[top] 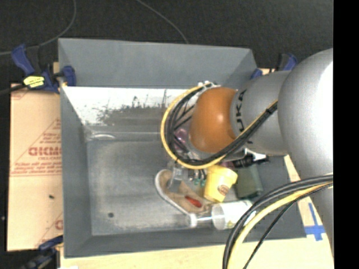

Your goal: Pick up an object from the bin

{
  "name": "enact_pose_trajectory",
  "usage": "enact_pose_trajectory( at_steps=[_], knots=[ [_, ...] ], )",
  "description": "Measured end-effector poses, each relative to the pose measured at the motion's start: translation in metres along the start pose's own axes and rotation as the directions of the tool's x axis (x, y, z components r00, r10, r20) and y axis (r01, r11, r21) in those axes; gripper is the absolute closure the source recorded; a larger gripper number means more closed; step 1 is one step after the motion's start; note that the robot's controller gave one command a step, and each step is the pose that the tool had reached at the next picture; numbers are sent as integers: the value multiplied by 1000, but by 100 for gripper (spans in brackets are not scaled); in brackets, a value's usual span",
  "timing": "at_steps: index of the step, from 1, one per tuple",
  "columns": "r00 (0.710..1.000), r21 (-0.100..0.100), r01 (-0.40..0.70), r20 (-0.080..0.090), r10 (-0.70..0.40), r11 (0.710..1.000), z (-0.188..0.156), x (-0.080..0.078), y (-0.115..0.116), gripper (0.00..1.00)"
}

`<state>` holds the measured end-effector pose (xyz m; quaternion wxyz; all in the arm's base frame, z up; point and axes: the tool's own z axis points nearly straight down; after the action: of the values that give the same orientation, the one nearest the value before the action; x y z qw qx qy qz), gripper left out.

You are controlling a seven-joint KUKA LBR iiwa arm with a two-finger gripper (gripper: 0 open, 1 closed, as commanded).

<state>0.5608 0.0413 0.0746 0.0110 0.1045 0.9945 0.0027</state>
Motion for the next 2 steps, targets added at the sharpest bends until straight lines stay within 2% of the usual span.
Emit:
enact_pose_trajectory(
  at_steps=[2],
  knots=[
    [1000,0,-1,-2,1,1000,-4,1,0,100]
  ],
)
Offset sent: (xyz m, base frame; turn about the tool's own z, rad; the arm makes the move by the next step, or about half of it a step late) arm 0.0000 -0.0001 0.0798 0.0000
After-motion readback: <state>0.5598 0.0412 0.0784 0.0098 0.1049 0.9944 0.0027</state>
